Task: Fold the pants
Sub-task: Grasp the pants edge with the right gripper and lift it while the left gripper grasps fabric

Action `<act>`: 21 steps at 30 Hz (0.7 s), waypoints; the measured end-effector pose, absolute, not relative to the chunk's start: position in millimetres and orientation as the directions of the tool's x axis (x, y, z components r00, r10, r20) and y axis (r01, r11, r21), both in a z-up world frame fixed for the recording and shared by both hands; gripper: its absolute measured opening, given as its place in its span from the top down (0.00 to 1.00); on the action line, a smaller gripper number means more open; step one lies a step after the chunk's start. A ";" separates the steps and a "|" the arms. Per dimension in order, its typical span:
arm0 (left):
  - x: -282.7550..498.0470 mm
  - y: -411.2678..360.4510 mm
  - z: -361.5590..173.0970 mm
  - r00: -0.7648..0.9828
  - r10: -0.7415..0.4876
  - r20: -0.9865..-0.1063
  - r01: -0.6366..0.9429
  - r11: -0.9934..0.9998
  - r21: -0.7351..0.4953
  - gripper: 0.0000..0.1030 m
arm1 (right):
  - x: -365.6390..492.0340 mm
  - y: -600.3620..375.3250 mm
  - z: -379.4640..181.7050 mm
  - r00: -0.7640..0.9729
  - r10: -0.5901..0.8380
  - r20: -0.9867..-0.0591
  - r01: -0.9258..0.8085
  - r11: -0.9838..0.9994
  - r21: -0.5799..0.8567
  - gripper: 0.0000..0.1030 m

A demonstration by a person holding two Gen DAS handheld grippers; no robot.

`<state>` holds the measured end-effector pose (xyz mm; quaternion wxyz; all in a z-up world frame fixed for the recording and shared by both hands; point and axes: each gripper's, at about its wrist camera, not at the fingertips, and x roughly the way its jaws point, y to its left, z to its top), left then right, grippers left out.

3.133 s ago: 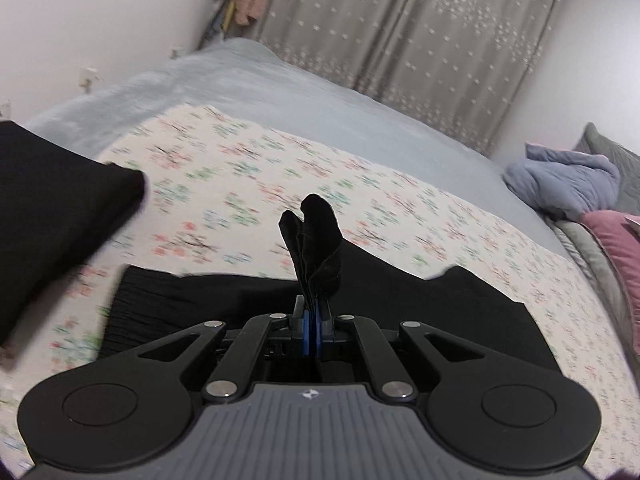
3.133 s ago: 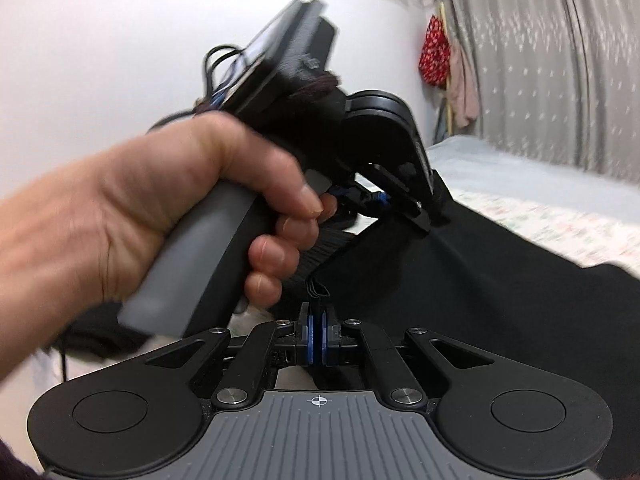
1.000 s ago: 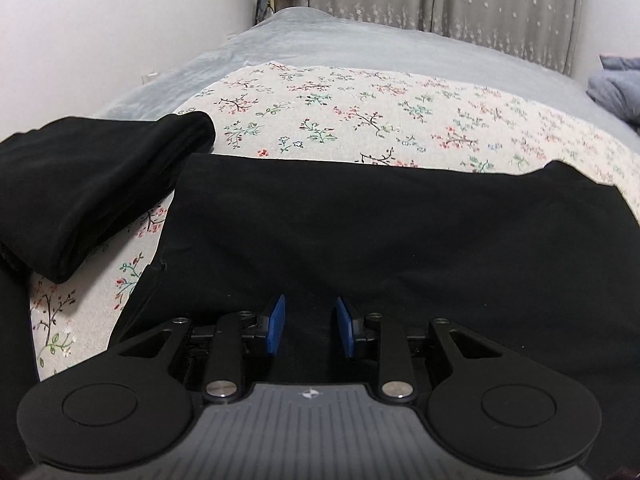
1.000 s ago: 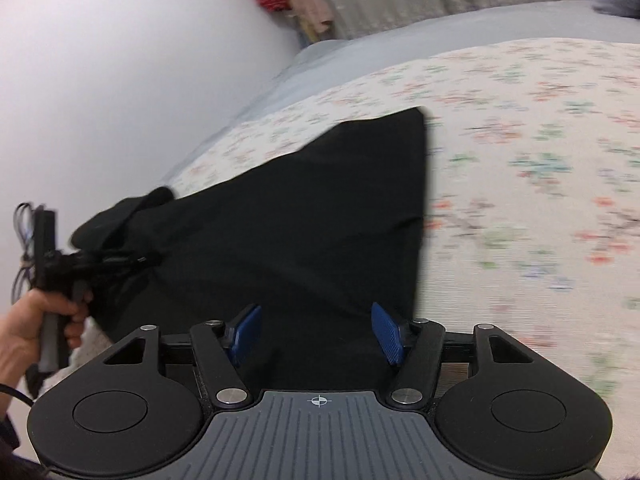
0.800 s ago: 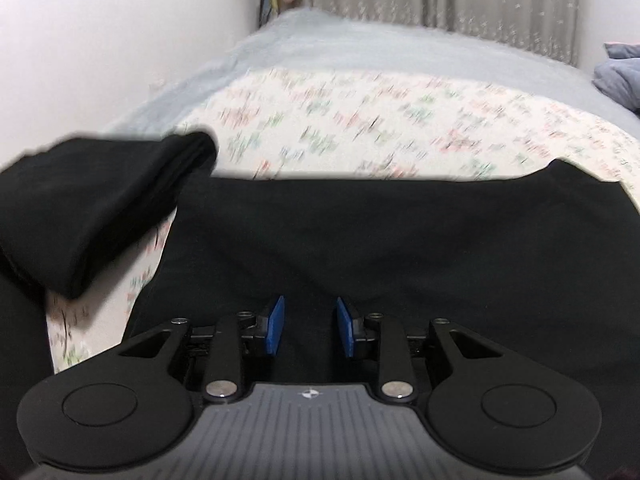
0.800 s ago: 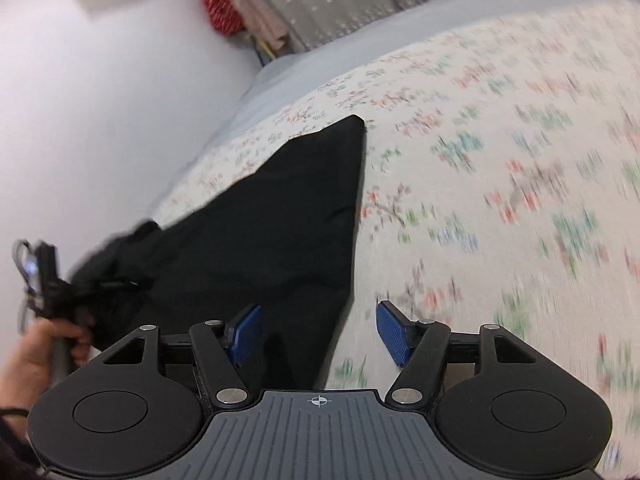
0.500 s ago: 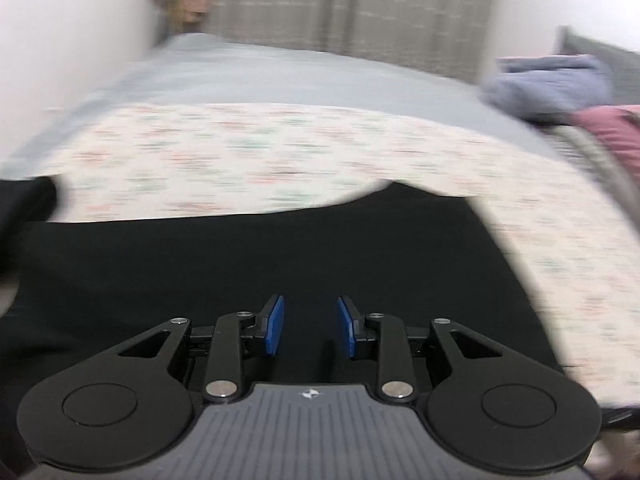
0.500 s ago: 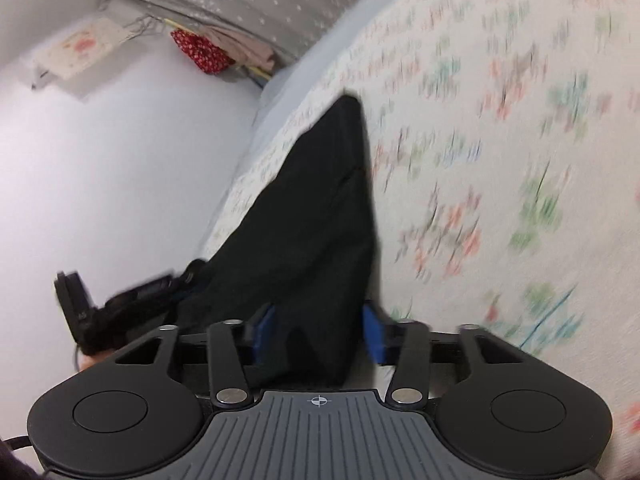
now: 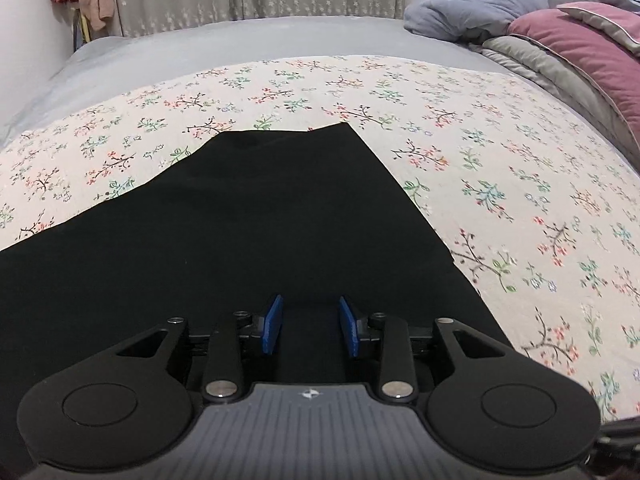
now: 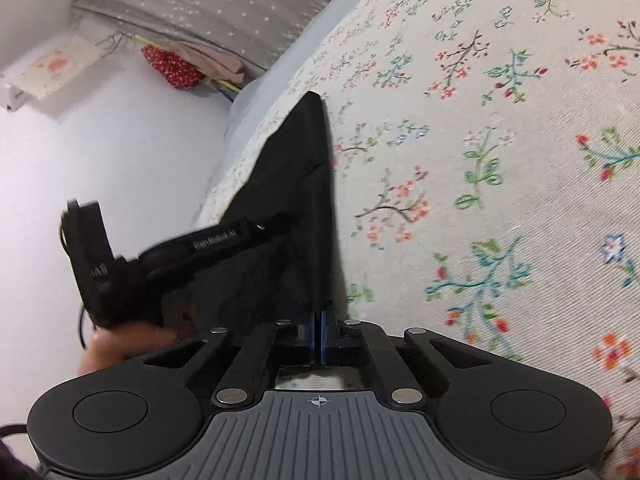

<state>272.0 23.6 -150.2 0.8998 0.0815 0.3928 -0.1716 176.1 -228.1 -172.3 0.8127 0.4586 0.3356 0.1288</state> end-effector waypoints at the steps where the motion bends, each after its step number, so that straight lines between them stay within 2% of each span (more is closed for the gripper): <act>1: 273.1 22.2 -150.6 0.636 -0.241 -0.733 0.365 0.931 0.011 0.53 | 175.7 -229.7 -174.9 0.741 0.519 -0.427 0.099 0.543 0.834 0.99; 13: 295.8 -18.4 -152.4 0.663 -0.257 -0.703 0.391 0.920 0.032 0.51 | 169.9 -211.9 -173.3 0.762 0.479 -0.436 0.042 0.635 0.771 0.99; 17: 320.6 -22.0 -154.7 0.677 -0.233 -0.698 0.377 0.925 0.056 0.42 | 168.6 -204.5 -172.2 0.771 0.463 -0.437 0.034 0.655 0.755 0.99; 19: 333.0 -24.9 -153.4 0.688 -0.203 -0.697 0.354 0.932 0.079 0.31 | 168.5 -200.2 -171.3 0.774 0.454 -0.441 0.030 0.670 0.742 0.99; 21: 346.3 -27.9 -153.5 0.695 -0.175 -0.697 0.330 0.939 0.093 0.26 | 169.9 -195.3 -170.4 0.776 0.446 -0.445 0.026 0.683 0.730 1.00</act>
